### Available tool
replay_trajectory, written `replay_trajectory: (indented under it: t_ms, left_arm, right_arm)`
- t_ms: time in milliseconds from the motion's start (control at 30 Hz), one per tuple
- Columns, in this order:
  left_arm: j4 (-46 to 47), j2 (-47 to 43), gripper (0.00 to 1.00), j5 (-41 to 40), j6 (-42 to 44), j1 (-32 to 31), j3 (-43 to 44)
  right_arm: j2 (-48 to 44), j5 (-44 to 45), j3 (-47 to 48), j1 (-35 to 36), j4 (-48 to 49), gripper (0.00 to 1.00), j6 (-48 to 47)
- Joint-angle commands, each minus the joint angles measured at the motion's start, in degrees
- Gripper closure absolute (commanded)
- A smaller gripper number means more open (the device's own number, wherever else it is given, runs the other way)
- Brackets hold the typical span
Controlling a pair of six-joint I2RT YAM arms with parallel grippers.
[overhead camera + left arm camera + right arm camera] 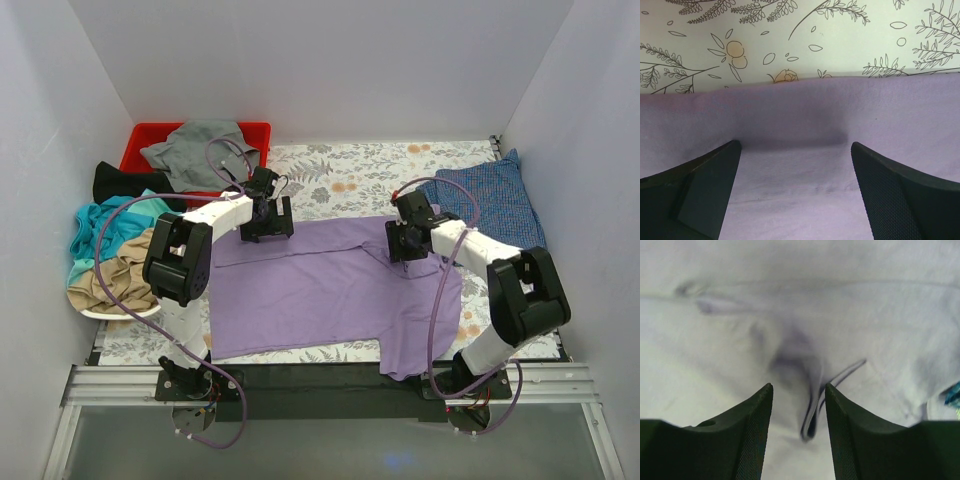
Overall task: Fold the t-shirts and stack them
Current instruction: Fold the tshirt
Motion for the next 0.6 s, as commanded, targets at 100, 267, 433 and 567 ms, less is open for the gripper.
replay_trajectory:
  t_ms: [100, 267, 433, 567]
  left_arm:
    - [-1.42, 0.89, 0.08, -0.82, 0.8, 0.32, 1.47]
    - [-1.51, 1.15, 0.08, -0.56, 0.72, 0.32, 1.3]
    - [-1.42, 0.71, 0.08, -0.47, 0.89, 0.32, 0.86]
    - [-1.77, 0.36, 0.08, -1.43, 0.98, 0.32, 0.77]
  right_arm:
    - [-6.94, -3.02, -4.26, 3.69, -4.33, 0.48, 3.33]
    - [-10.02, -6.56, -8.91, 7.38, -6.09, 0.48, 6.22]
    - [-12.23, -3.81, -8.4, 7.82, -6.0, 0.47, 6.14]
    - [-12.13, -7.6, -6.99, 8.44, -8.99, 0.48, 8.42]
